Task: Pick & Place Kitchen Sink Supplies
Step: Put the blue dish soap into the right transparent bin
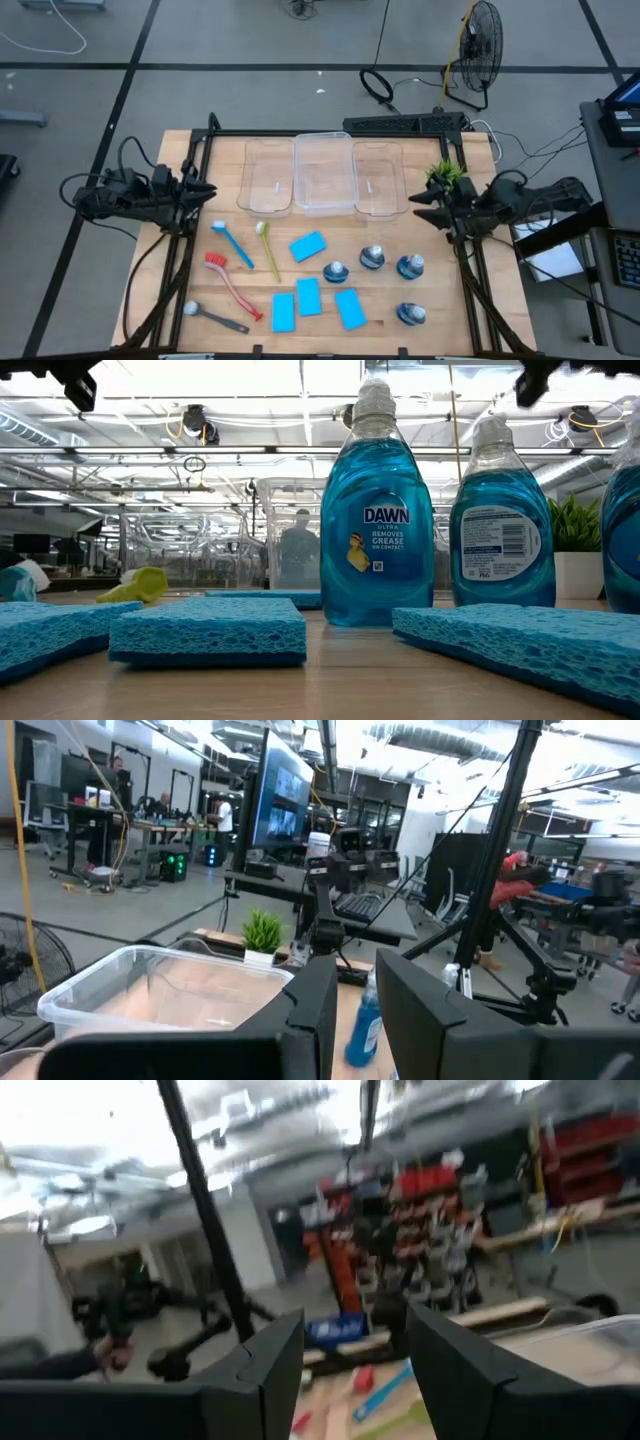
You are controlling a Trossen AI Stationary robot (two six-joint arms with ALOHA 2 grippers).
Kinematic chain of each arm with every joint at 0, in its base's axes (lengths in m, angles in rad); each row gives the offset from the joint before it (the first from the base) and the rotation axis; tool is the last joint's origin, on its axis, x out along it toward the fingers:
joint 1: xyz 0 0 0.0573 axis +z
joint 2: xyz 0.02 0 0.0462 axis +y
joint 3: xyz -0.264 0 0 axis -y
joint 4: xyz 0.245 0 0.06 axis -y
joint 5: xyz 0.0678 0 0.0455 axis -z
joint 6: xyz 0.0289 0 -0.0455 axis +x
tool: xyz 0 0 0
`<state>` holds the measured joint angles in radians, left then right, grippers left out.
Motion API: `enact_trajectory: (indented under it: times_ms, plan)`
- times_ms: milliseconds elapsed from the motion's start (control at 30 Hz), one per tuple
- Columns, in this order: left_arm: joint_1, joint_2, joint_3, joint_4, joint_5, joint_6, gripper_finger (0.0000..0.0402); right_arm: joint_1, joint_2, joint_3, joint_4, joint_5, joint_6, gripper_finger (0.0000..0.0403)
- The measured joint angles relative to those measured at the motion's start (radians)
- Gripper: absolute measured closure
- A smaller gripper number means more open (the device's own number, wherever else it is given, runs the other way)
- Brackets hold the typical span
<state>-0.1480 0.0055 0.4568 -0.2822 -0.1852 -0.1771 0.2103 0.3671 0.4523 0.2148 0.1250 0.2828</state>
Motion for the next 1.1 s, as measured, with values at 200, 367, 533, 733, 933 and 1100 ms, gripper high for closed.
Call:
enact_trajectory:
  times_ms: [200, 367, 533, 733, 933, 1100]
  plan:
    - [0.0, 0.0, 0.0, 0.0, 0.0, -0.001, 0.0325, 0.055, 0.194, 0.253, -0.431, 0.0, 0.074, 0.0255]
    - [0.0, 0.001, 0.0, 0.0, 0.0, -0.001, 0.0325, 0.092, 0.294, 0.382, -0.685, -0.078, 0.196, 0.0286]
    - [0.0, 0.001, 0.0, 0.0, 0.0, -0.002, 0.0325, 0.099, 0.319, 0.408, -0.787, -0.212, 0.389, 0.0306]
    - [0.0, 0.001, 0.0, -0.001, 0.0, -0.002, 0.0325, 0.099, 0.319, 0.409, -0.921, -0.266, 0.554, 0.029]
    - [0.0, 0.001, 0.0, -0.001, 0.0, -0.004, 0.0325, 0.099, 0.319, 0.409, -0.966, -0.356, 0.652, 0.0241]
    - [0.0, 0.001, 0.0, -0.001, 0.0, -0.01, 0.0325, 0.099, 0.319, 0.409, -0.938, -0.416, 0.698, 0.0222]
